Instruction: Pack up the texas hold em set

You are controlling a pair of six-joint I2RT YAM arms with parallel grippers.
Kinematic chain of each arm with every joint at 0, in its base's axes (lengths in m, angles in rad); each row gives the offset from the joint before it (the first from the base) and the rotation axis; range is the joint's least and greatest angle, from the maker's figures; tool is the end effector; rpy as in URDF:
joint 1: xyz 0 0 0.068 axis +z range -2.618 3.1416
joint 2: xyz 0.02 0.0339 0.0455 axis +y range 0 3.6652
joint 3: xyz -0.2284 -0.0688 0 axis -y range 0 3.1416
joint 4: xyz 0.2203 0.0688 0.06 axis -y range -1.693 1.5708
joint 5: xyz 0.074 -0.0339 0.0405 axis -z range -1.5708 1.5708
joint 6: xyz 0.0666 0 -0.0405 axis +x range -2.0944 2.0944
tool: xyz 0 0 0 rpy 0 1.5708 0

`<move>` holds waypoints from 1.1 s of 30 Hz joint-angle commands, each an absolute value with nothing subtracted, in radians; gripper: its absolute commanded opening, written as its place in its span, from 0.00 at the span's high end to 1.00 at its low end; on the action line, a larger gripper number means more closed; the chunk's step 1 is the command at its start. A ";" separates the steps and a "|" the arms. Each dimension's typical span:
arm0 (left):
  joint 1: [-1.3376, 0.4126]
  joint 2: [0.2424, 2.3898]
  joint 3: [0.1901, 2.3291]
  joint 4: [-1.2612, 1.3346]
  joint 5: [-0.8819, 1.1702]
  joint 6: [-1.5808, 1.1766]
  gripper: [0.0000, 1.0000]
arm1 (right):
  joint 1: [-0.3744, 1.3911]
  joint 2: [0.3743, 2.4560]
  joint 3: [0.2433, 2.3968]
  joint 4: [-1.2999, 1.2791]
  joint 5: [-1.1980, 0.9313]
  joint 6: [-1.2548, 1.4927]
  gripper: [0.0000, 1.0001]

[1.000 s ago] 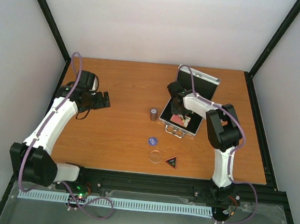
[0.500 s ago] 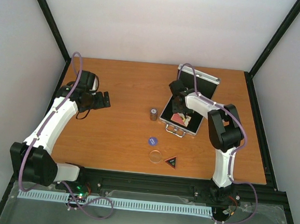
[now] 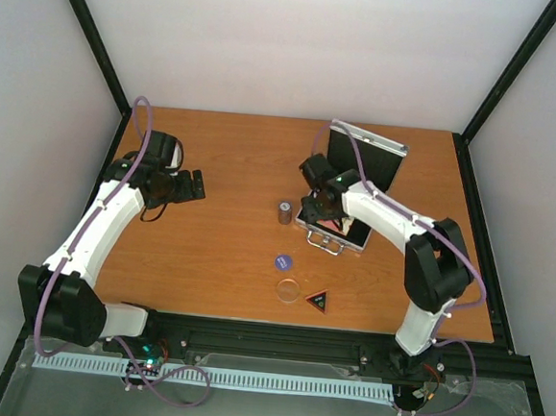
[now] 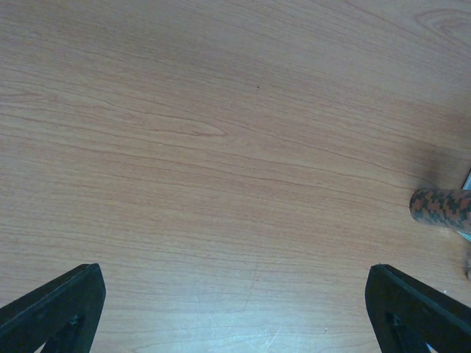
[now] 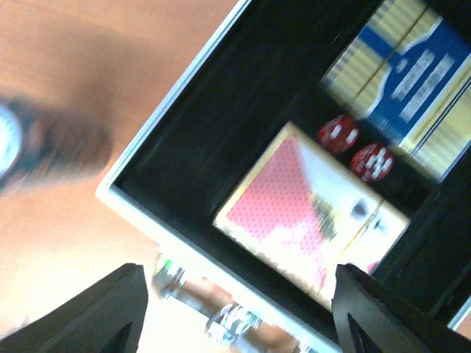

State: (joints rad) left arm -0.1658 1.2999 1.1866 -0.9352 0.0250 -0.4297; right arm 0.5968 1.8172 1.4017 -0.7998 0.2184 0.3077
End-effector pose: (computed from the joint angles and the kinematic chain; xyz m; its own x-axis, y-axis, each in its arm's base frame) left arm 0.2509 -0.0437 0.2464 -0.8509 -0.2799 -0.4445 -0.1949 0.9541 -0.2275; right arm 0.2975 0.1847 0.1706 -0.8863 -0.2447 -0.3932 -0.2286 0.9695 -0.0882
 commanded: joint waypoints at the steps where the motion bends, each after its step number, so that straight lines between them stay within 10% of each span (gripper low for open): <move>1: -0.170 1.271 1.220 -0.922 0.041 -0.415 0.00 | 0.696 1.701 1.318 -0.906 0.194 0.307 0.26; 13: -0.170 1.246 1.192 -0.920 0.051 -0.408 0.00 | 0.981 1.610 1.221 -0.995 0.079 0.389 0.20; 18: -0.170 1.235 1.190 -0.923 0.054 -0.411 0.00 | 1.089 1.687 1.218 -0.960 0.048 0.386 0.01; 33: -0.170 1.165 1.140 -0.951 0.030 -0.428 0.00 | 1.112 1.783 1.147 -0.863 0.001 0.368 0.00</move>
State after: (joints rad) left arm -0.1658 1.1934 1.1435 -0.9409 0.0376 -0.4236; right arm 1.1133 1.7489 1.1587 -0.8986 0.0132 0.3954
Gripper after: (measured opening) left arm 0.997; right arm 0.999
